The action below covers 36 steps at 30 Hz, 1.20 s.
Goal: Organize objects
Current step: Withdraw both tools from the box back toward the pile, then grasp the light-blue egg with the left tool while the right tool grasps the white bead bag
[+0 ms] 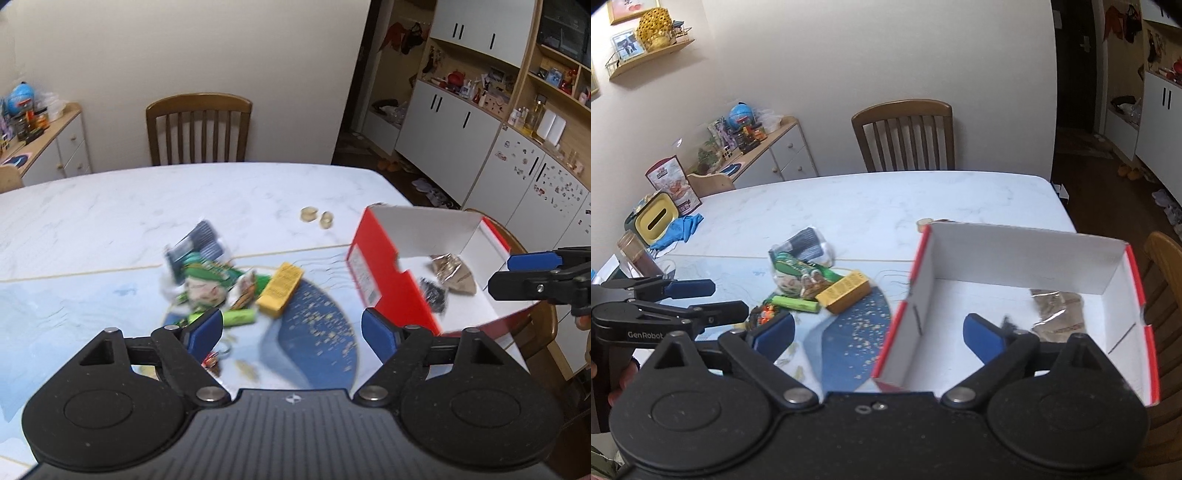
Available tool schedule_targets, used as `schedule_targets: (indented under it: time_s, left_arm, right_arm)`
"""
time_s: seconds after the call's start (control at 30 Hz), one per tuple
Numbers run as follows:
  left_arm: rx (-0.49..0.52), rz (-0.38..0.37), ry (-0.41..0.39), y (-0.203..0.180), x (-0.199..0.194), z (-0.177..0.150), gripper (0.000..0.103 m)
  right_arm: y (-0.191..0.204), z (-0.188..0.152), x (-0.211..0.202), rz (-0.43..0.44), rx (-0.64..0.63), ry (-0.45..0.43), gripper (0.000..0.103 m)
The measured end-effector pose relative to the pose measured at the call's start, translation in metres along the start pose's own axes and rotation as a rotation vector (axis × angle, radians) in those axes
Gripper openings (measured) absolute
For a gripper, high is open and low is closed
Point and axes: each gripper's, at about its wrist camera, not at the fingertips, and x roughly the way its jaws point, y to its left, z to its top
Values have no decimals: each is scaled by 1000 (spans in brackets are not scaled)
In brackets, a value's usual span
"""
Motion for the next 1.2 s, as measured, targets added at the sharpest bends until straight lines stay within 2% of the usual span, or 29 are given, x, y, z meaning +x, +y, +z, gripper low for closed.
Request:
schedule_targets:
  time_s: [0.13,0.3,0.47,0.9,1.07,1.2]
  left_arm:
    - [-27,-7,3,23,-7,-11,84]
    - [-41,-8,2,49,-13,-26,99]
    - [-17,-9,7,68,-15,-41,103]
    - [52,-2,58,92,7,-91,103]
    - [79,15,77,94,18,-108,103]
    - [69,14,88,98,28,-121,103]
  right_arm:
    - [19,-7,7,-15,-9,13,97]
    - [36,-11,15,-26,-8,28,97]
    - [52,-16,28,-27,-5,53,97]
    - [96,-30,86,6,-45,160,97]
    - [114,-35,111,41,-73,195,97]
    - [128,-41,135,84,-129,260,95]
